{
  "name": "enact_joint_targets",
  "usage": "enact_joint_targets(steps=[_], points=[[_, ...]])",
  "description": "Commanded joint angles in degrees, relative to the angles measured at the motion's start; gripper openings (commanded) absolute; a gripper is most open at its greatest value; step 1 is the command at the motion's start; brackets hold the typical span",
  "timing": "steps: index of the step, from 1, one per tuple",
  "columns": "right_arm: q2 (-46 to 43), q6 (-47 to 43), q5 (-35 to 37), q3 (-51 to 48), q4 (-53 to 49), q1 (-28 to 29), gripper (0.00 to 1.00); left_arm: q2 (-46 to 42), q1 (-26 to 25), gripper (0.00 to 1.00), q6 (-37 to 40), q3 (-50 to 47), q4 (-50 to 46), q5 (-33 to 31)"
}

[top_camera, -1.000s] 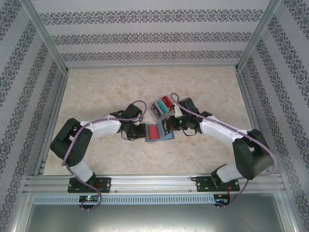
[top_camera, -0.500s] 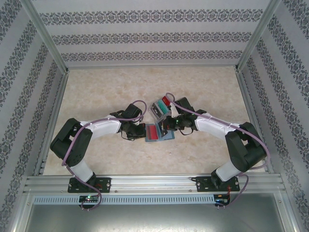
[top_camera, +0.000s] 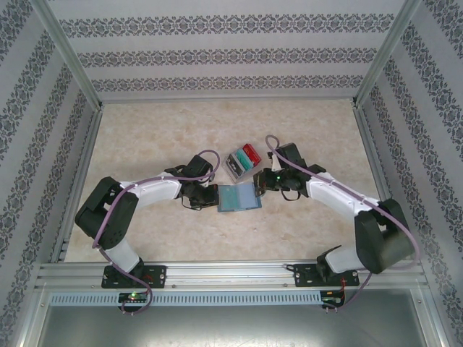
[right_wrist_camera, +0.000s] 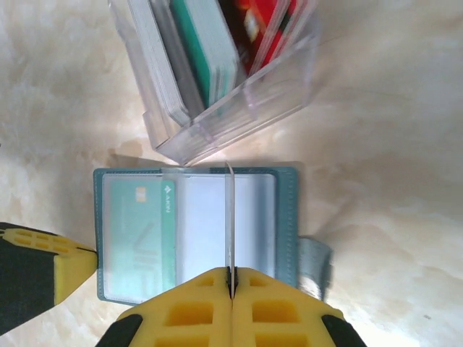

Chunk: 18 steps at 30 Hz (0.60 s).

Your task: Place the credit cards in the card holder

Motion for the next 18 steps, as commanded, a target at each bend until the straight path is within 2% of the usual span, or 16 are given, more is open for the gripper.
enact_joint_targets(steps=[1,3,5,7,14,18], points=[[-3.4,1.3,-0.6,-1.9,1.7,-0.4,0.0,-3.1,-0.5,0.06,0.3,-1.0,0.3,-2.5],[-3.9,1.9,-2.6,-2.0,3.8,1.1,0.0,-4.4,-0.5,0.12,0.3,-1.6,-0.5,-3.9],[-3.8,3.4,-1.7,-1.8,4.8,3.1,0.0,-6.0,-0.5,0.18,-0.1,-2.5,-0.1,-5.2],[-2.2,6.1,-4.6,-3.9,11.2,4.2,0.0,-6.9,-0.5,0.21,-0.8,-3.2,0.8,-5.6],[9.0,8.9,-11.2,-3.4,18.7,5.7,0.0,-5.1,-0.5,0.28,-1.2,-1.6,3.8,-3.8],[11.7,9.0,-11.6,-3.9,21.0,6.0,0.0,-4.1,-0.5,0.31,-1.7,-1.0,5.3,-3.8]])
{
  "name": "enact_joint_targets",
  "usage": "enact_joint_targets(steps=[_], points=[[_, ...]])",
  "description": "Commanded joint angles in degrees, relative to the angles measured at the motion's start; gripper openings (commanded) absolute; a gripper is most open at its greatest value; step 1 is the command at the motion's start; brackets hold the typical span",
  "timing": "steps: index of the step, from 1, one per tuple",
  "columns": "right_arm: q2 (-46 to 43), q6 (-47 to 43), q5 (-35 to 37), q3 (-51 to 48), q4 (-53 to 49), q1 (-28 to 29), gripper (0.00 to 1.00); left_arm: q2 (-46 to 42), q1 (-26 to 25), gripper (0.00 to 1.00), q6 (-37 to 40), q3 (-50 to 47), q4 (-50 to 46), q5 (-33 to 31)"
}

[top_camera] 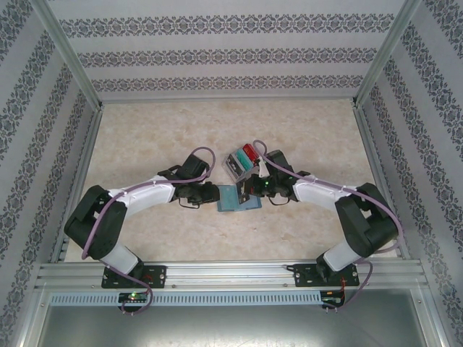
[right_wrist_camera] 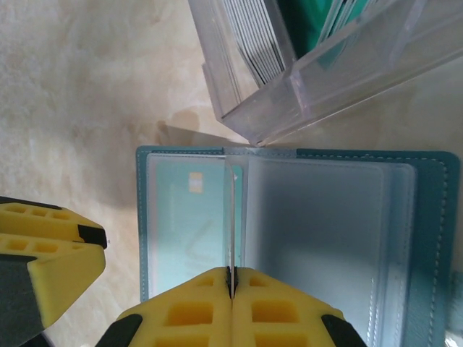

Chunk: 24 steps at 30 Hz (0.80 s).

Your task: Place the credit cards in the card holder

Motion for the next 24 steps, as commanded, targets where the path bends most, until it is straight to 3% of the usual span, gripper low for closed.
enact_joint_targets(steps=[1,14,17,24], points=[[1.6,1.2,-3.0,-1.2,5.6,0.7,0.0,1.4,-0.5,0.31,-0.8,1.4,2.2,-0.2],[8.6,1.0,-3.3,-3.4,9.5,1.0,0.0,7.0,-0.5,0.13,-0.4,2.4,2.7,0.9],[10.5,0.1,-6.1,-2.3,9.2,1.3,0.0,7.7,-0.5,0.09,-0.4,2.4,2.4,0.7],[8.0,0.3,-4.3,-4.2,8.8,1.6,0.0,8.1,-0.5,0.07,-0.4,2.7,1.3,-0.2]])
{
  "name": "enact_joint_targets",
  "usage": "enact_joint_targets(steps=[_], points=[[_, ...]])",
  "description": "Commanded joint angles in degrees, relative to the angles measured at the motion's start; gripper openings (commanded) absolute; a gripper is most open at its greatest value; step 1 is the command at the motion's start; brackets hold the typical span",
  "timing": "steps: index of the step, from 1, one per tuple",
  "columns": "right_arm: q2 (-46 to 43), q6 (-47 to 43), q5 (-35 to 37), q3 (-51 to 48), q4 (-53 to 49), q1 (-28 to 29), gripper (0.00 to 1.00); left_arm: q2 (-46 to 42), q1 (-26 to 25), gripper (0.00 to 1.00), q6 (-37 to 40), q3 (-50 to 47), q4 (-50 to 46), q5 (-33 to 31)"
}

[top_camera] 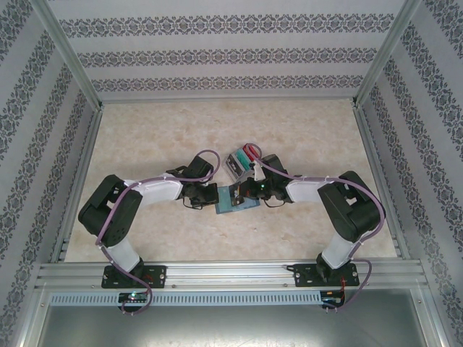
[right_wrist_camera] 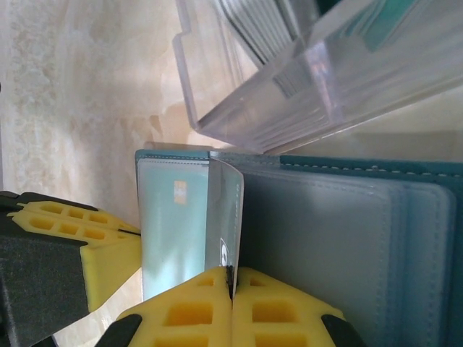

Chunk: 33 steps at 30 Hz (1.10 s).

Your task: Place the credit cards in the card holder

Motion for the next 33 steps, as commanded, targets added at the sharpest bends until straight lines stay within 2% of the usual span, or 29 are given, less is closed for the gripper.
enact_joint_targets(steps=[1,6,8,15,22,26,30,33], points=[[0.0,-0.5,0.3,-2.7,-2.1,1.2,0.0,0.9,-0.5,0.07,0.2,1.3,-0.7,-0.5],[-2.4,-0.4,3.8,-4.0,-3.4,0.0,0.0,0.9,-0.5,0.07,0.1,1.3,-1.0,-0.4],[-2.5,-0.8,2.6,-3.8,-3.0,-0.3,0.0,0.9,-0.5,0.06,0.2,1.4,-1.3,-0.5],[2.0,0.1,2.4,-1.0,-2.3,2.7,0.0,0.9,-0.5,0.07,0.4,1.6,-1.1,-0.3],[1.8,1.9,3.7,-1.3,-0.6,2.7,0.0,0.6,-0.5,0.06,0.5,1.5,-1.5,-0.6],[3.0,2.6,3.4,-0.4,0.2,4.6,0.0,0.7,-0.5,0.06,0.4,1.6,-0.9,-0.3],[3.7,4.6,3.9,-0.3,2.1,5.5,0.02,0.5,-0.5,0.06,0.4,1.5,-1.0,-0.5],[3.1,3.4,4.7,0.6,-0.6,5.4,0.05,0.3,-0.5,0.07,0.5,1.1,-1.1,-0.7]])
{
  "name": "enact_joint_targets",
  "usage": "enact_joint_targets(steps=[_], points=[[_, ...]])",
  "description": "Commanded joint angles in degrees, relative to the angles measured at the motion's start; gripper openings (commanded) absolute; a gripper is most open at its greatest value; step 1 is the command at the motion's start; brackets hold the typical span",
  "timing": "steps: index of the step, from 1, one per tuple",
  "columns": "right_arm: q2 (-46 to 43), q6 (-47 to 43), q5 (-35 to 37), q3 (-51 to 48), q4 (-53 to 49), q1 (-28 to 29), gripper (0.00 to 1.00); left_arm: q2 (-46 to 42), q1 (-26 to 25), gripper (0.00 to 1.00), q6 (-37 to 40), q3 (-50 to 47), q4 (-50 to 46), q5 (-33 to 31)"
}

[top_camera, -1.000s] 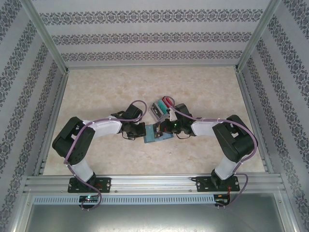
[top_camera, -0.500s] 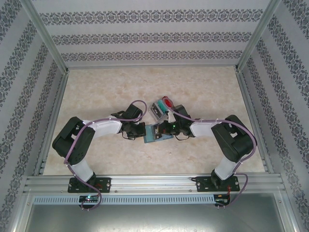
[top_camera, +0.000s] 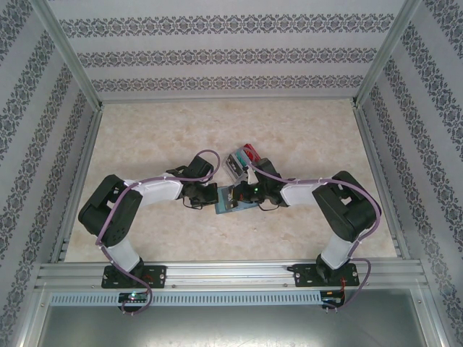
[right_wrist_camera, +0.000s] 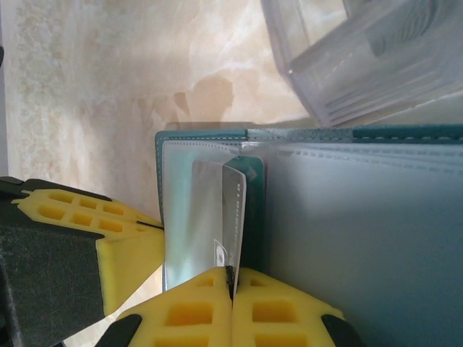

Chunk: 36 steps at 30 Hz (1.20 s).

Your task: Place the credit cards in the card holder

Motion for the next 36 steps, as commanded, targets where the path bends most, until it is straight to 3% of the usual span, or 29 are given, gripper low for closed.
enact_joint_targets(steps=[1,2,12,30,36], points=[[0.9,-0.5,3.8,0.4,-4.8,0.9,0.09,0.2,-0.5,0.06,0.6,0.9,-0.8,-0.6],[-0.5,-0.6,4.5,-0.2,-5.3,0.7,0.16,0.2,-0.5,0.06,0.7,0.9,-0.9,-0.6],[-2.9,-4.4,5.4,1.6,-12.6,-1.5,0.27,0.6,-0.5,0.06,0.9,1.1,-0.2,0.1],[0.8,-0.9,4.4,5.8,-12.5,1.8,0.33,0.6,-0.5,0.06,0.7,0.9,0.2,0.6],[-3.0,-5.3,13.2,7.7,-23.8,1.2,0.45,0.4,-0.5,0.06,0.8,1.0,-0.2,0.4]])
